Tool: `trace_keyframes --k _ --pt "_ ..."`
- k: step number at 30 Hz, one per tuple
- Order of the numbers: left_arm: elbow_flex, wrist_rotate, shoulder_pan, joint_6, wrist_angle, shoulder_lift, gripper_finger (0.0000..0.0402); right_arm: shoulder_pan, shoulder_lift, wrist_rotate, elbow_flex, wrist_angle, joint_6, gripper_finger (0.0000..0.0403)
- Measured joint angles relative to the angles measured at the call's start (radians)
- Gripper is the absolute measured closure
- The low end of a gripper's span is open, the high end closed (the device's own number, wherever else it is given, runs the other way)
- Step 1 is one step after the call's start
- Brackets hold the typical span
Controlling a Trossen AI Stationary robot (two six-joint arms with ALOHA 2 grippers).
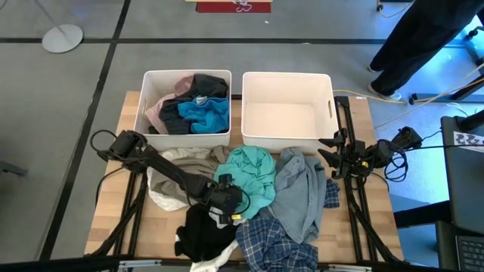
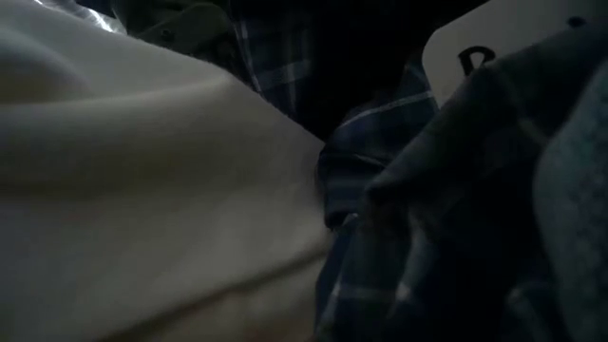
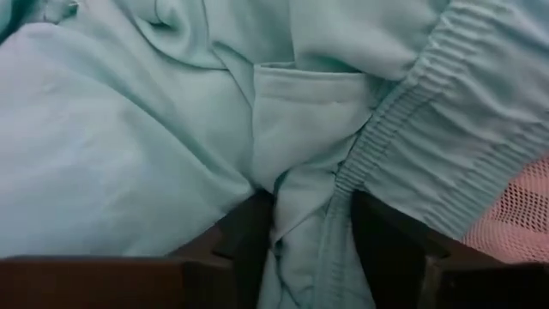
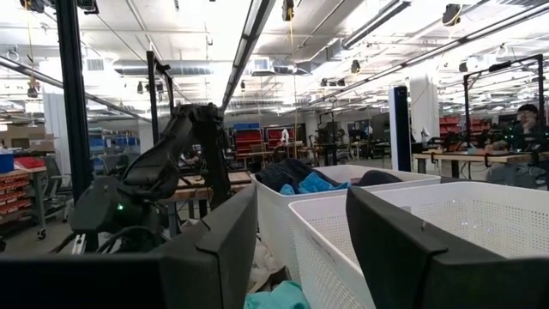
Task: Sort clothes
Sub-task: Put the light blue shorts into the left white bin
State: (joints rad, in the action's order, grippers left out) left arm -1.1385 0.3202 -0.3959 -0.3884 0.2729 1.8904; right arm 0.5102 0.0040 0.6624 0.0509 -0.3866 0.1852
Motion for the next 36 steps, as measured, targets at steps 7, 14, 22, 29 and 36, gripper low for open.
trace_keyframes --k 7,14,22,29,36 --pt "0.002 0.006 0.018 0.058 -0.004 -0.003 0.0361 0.000 0.000 0.000 0.000 -0.002 0.001 0.0221" --pt "0.005 0.136 0.015 0.111 0.005 -0.019 0.0389 0.000 0.000 0.000 0.000 -0.003 -0.004 0.0221" --pt "-0.013 0.312 -0.002 0.207 0.016 -0.104 0.0394 0.000 0.000 0.000 0.000 0.000 -0.005 0.0221" --pt "-0.017 0.434 -0.009 0.267 0.006 -0.208 0.0390 0.000 0.000 0.000 0.000 0.001 -0.004 0.0221" --pt "-0.017 0.479 -0.009 0.317 0.004 -0.320 0.0390 0.000 0.000 0.000 0.000 0.000 -0.005 0.0221"
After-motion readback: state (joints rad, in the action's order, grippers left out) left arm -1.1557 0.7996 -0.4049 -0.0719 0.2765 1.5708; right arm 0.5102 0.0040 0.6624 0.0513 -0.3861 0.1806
